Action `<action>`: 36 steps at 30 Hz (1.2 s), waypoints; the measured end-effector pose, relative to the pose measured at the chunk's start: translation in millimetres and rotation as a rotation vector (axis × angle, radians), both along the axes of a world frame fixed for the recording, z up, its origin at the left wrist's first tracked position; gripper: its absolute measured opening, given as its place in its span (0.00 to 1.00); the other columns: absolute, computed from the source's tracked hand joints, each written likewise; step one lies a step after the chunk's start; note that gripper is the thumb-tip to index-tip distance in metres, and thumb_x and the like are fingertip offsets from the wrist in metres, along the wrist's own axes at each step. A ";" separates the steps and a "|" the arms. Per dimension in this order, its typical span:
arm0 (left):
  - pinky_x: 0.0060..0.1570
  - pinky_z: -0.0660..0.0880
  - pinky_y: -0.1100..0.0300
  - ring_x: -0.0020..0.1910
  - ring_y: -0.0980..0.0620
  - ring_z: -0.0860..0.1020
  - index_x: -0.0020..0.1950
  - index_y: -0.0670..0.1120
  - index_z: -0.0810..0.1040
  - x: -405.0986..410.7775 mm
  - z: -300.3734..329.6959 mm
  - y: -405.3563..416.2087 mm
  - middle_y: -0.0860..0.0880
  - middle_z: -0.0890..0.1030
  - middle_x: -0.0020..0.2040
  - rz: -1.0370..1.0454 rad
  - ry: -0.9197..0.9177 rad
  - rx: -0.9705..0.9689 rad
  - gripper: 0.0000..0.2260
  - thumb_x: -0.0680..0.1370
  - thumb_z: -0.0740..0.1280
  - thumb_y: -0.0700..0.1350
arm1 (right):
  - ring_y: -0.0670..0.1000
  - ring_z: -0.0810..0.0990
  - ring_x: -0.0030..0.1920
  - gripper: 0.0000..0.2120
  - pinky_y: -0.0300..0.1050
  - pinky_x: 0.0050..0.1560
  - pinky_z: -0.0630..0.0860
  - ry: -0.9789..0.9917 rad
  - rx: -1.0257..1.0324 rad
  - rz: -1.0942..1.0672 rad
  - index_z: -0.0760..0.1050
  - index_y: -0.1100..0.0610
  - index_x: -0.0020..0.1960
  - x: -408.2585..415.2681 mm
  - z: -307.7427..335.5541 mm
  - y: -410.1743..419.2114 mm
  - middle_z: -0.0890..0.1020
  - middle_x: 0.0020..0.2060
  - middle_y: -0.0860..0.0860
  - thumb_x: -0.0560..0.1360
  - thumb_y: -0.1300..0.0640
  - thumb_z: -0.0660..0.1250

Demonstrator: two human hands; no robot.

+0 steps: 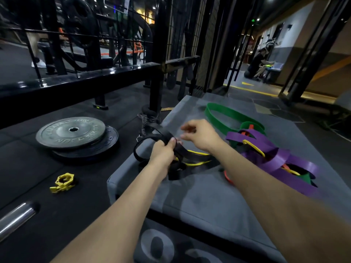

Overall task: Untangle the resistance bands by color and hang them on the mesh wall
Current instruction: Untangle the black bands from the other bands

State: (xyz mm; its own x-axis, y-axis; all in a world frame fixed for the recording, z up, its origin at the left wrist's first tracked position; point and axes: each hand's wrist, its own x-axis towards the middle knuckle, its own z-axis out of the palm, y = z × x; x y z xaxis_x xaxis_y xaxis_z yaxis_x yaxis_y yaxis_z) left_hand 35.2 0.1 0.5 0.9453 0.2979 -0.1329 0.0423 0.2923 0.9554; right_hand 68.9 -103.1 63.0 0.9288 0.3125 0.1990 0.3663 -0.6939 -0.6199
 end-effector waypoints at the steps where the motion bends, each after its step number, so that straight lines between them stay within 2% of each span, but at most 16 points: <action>1: 0.51 0.74 0.52 0.37 0.51 0.77 0.39 0.45 0.75 0.4 0.7 1.4 0.49 0.80 0.37 0.011 0.006 -0.002 0.12 0.81 0.58 0.43 | 0.50 0.79 0.48 0.13 0.36 0.49 0.70 0.010 -0.045 -0.045 0.79 0.63 0.55 2.1 -8.9 -10.0 0.83 0.50 0.58 0.71 0.66 0.69; 3: 0.49 0.73 0.54 0.33 0.53 0.75 0.37 0.45 0.74 2.3 3.3 2.0 0.54 0.78 0.28 0.016 -0.010 -0.035 0.14 0.81 0.57 0.42 | 0.54 0.80 0.54 0.14 0.36 0.53 0.70 0.040 -0.126 -0.119 0.79 0.62 0.56 3.2 -24.3 -29.0 0.83 0.53 0.59 0.72 0.69 0.64; 5: 0.40 0.71 0.58 0.27 0.56 0.73 0.35 0.45 0.71 2.7 7.6 -1.8 0.56 0.75 0.22 0.040 -0.026 -0.113 0.14 0.81 0.56 0.40 | 0.54 0.79 0.57 0.16 0.40 0.57 0.72 0.083 -0.209 -0.141 0.80 0.60 0.56 0.0 -36.8 -44.1 0.83 0.53 0.58 0.70 0.68 0.65; 7: 0.33 0.69 0.62 0.23 0.58 0.70 0.35 0.45 0.68 -0.9 15.4 -6.4 0.54 0.73 0.24 0.083 -0.038 -0.192 0.15 0.81 0.56 0.38 | 0.56 0.78 0.58 0.18 0.44 0.58 0.72 0.046 -0.336 -0.136 0.80 0.56 0.57 -2.7 -47.9 -57.5 0.82 0.54 0.58 0.68 0.63 0.70; 10: 0.24 0.67 0.67 0.20 0.58 0.67 0.36 0.44 0.67 -2.2 16.1 -9.0 0.51 0.70 0.27 0.094 -0.043 -0.121 0.12 0.80 0.56 0.38 | 0.60 0.68 0.62 0.20 0.51 0.63 0.67 -0.090 -0.559 -0.174 0.73 0.49 0.63 -6.4 -62.5 -78.2 0.73 0.59 0.54 0.72 0.61 0.63; 12: 0.29 0.67 0.62 0.23 0.53 0.68 0.37 0.44 0.69 1.7 7.6 -8.7 0.53 0.71 0.22 0.094 -0.031 0.054 0.10 0.79 0.57 0.40 | 0.59 0.66 0.62 0.19 0.53 0.62 0.66 -0.180 -0.673 -0.238 0.71 0.50 0.63 -8.6 -67.7 -93.3 0.70 0.60 0.53 0.73 0.61 0.60; 14: 0.37 0.67 0.56 0.29 0.47 0.70 0.38 0.44 0.69 2.4 1.2 -12.0 0.53 0.73 0.22 0.062 -0.009 0.282 0.10 0.79 0.58 0.43 | 0.58 0.67 0.61 0.15 0.51 0.59 0.67 -0.245 -0.731 -0.287 0.73 0.53 0.59 -9.6 -68.1 -106.7 0.71 0.58 0.53 0.74 0.62 0.60; 17: 0.42 0.64 0.58 0.39 0.46 0.74 0.44 0.42 0.66 -4.0 -1.2 -23.5 0.47 0.76 0.36 -0.017 0.025 0.725 0.09 0.80 0.58 0.47 | 0.58 0.71 0.57 0.09 0.52 0.53 0.70 -0.243 -0.637 -0.309 0.78 0.57 0.52 -11.2 -69.1 -118.4 0.74 0.53 0.54 0.73 0.60 0.64; 19: 0.45 0.66 0.54 0.51 0.41 0.75 0.50 0.41 0.66 -8.1 -1.8 -33.5 0.43 0.74 0.49 0.003 0.058 1.007 0.12 0.80 0.58 0.50 | 0.57 0.72 0.55 0.09 0.51 0.49 0.70 -0.243 -0.505 -0.310 0.79 0.58 0.50 -15.6 -72.9 -123.5 0.75 0.50 0.54 0.72 0.57 0.67; 21: 0.48 0.69 0.48 0.58 0.39 0.72 0.56 0.40 0.66 -5.8 -2.5 -42.3 0.41 0.70 0.59 0.072 0.126 1.171 0.17 0.78 0.60 0.53 | 0.56 0.74 0.54 0.08 0.49 0.45 0.69 -0.241 -0.315 -0.323 0.81 0.57 0.48 -20.4 -71.3 -127.5 0.76 0.47 0.54 0.70 0.57 0.68; 24: 0.50 0.71 0.46 0.62 0.38 0.70 0.59 0.39 0.66 1.9 1.3 -58.6 0.40 0.66 0.62 0.138 0.152 1.288 0.24 0.75 0.66 0.55 | 0.54 0.74 0.52 0.08 0.50 0.45 0.72 -0.224 -0.145 -0.333 0.82 0.55 0.48 -20.7 -61.4 -134.8 0.77 0.45 0.53 0.70 0.56 0.70; 28: 0.53 0.71 0.48 0.58 0.38 0.70 0.60 0.37 0.66 9.5 17.0 -86.8 0.38 0.69 0.59 0.261 -0.078 1.585 0.28 0.72 0.69 0.55 | 0.54 0.74 0.51 0.08 0.49 0.46 0.71 -0.168 -0.105 -0.287 0.82 0.53 0.49 -13.6 -63.3 -148.7 0.76 0.43 0.52 0.71 0.54 0.69; 30: 0.54 0.70 0.50 0.58 0.39 0.70 0.60 0.38 0.68 18.9 23.5 -104.3 0.40 0.69 0.58 0.123 -0.145 1.619 0.24 0.76 0.63 0.57 | 0.55 0.74 0.51 0.08 0.48 0.45 0.70 -0.155 -0.076 -0.290 0.82 0.54 0.49 -10.3 -65.1 -156.7 0.76 0.42 0.52 0.72 0.54 0.69; 32: 0.58 0.68 0.50 0.59 0.40 0.71 0.60 0.40 0.70 29.6 26.3 -122.5 0.40 0.69 0.58 -0.177 -0.162 1.484 0.23 0.78 0.58 0.58 | 0.56 0.75 0.51 0.08 0.49 0.46 0.71 -0.164 -0.049 -0.306 0.81 0.58 0.48 -8.1 -63.8 -163.0 0.78 0.43 0.55 0.72 0.57 0.68; 34: 0.60 0.69 0.51 0.60 0.41 0.72 0.61 0.42 0.71 36.1 28.0 -138.1 0.41 0.71 0.59 -0.461 -0.145 1.384 0.23 0.76 0.61 0.59 | 0.59 0.75 0.52 0.08 0.51 0.49 0.72 -0.168 -0.025 -0.312 0.81 0.62 0.48 -7.4 -61.9 -168.6 0.79 0.46 0.58 0.71 0.62 0.66; 36: 0.53 0.71 0.57 0.55 0.46 0.76 0.58 0.45 0.74 40.0 27.0 -148.2 0.45 0.76 0.55 -0.591 -0.181 1.302 0.19 0.74 0.67 0.56 | 0.60 0.75 0.53 0.10 0.50 0.51 0.71 -0.162 0.005 -0.290 0.81 0.62 0.49 -8.8 -60.0 -176.8 0.79 0.47 0.59 0.70 0.66 0.65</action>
State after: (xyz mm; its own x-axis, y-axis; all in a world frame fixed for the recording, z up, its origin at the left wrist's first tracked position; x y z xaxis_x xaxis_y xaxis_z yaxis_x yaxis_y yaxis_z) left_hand 75.2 -148.2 27.5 0.9451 -0.3219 0.0563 -0.3015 -0.7927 0.5299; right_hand 60.1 -279.9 3.0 0.9351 0.0379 0.3523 0.2478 -0.7807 -0.5736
